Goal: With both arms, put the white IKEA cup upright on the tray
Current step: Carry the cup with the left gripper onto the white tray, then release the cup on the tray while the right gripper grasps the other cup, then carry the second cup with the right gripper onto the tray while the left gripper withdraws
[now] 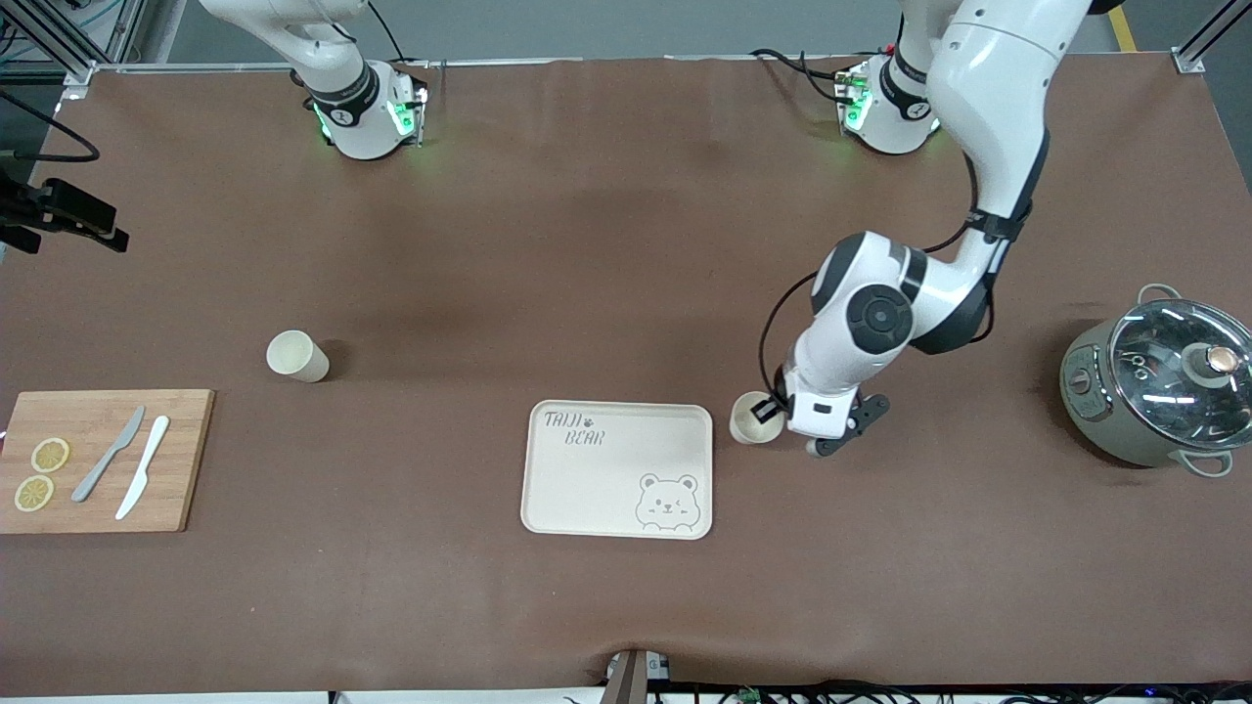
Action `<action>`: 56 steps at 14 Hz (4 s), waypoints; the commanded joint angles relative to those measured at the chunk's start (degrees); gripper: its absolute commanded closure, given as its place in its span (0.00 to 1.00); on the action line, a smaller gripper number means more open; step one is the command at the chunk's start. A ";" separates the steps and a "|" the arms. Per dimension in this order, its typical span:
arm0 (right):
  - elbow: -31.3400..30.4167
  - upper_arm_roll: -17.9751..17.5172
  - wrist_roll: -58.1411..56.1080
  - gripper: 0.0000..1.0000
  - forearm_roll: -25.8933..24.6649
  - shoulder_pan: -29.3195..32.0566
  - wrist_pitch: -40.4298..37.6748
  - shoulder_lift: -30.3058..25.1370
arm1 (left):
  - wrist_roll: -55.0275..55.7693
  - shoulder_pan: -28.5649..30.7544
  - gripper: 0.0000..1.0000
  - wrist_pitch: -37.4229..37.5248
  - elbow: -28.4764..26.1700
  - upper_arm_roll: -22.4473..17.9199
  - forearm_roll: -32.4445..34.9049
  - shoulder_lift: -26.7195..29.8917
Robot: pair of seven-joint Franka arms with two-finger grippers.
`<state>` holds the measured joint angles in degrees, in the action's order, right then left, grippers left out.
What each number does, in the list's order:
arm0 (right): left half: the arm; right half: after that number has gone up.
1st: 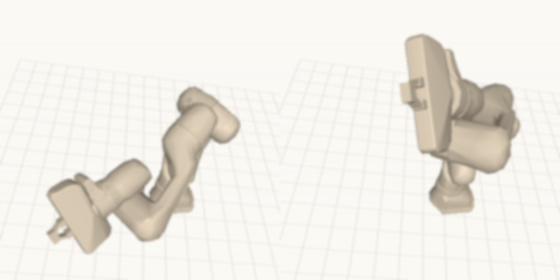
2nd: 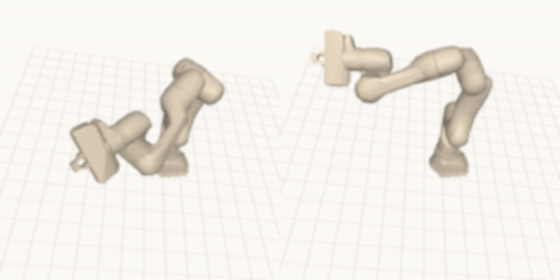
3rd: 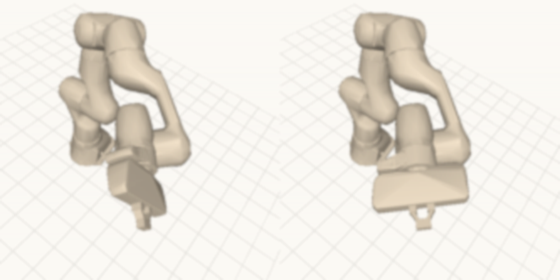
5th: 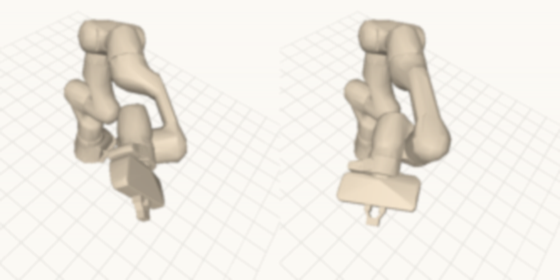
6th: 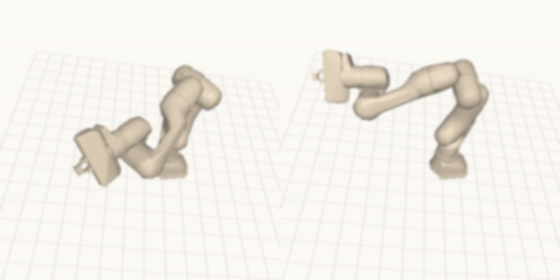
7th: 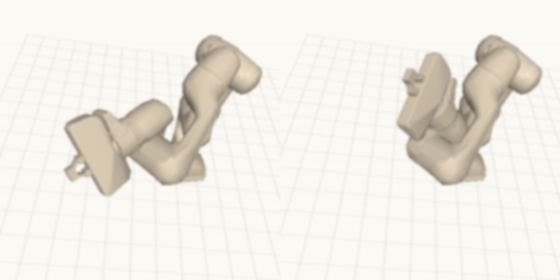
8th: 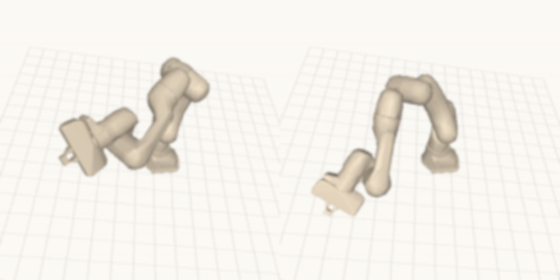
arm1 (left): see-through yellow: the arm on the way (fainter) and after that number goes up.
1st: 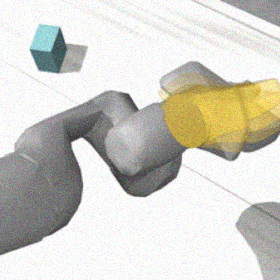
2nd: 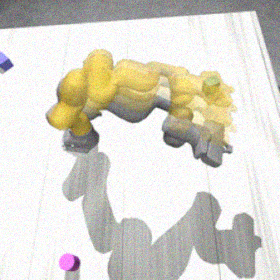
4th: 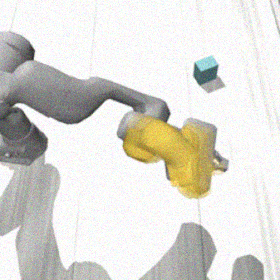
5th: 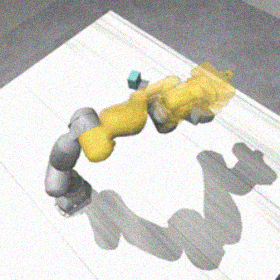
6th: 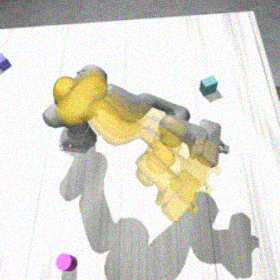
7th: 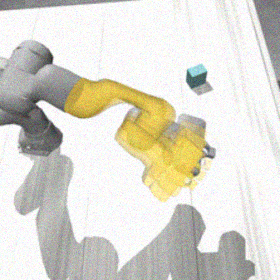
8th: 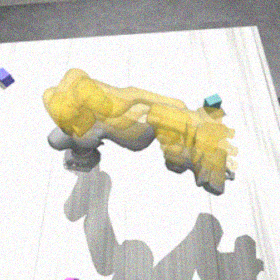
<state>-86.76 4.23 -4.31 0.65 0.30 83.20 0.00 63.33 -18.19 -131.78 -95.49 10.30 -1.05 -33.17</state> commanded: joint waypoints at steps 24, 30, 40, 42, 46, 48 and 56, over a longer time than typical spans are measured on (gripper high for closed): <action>-30.47 -0.36 0.27 0.15 -0.39 4.45 37.37 15.99 | 14.46 -7.48 0.00 -0.23 17.79 -2.39 2.28 -12.20; -38.91 -0.54 0.36 0.59 0.92 3.92 49.07 16.25 | 14.11 -3.09 0.00 6.70 17.18 -2.47 3.77 -3.32; -22.70 -0.71 9.73 1.00 7.16 -3.18 30.05 17.13 | -2.21 7.10 0.00 26.47 17.18 -2.21 8.26 10.21; -15.22 -0.71 17.20 1.00 9.44 -7.05 27.73 20.28 | -9.06 9.73 0.00 30.08 17.26 -2.21 8.26 12.50; -5.55 -0.71 28.72 1.00 18.22 -12.76 27.72 26.96 | -16.74 13.52 0.00 34.40 17.18 -2.21 7.82 17.16; -0.36 -0.71 36.00 1.00 19.12 -16.36 27.81 30.65 | -20.85 15.10 0.00 37.37 17.26 -2.21 7.82 18.40; 11.62 -0.71 56.42 1.00 18.86 -26.66 32.64 42.26 | -40.71 23.71 0.00 39.15 16.48 -2.03 7.73 22.79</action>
<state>-77.96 2.93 49.91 18.62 -25.82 115.40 39.94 28.05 3.62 -93.19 -77.13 7.77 6.15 -12.94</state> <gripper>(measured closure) 0.969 0.000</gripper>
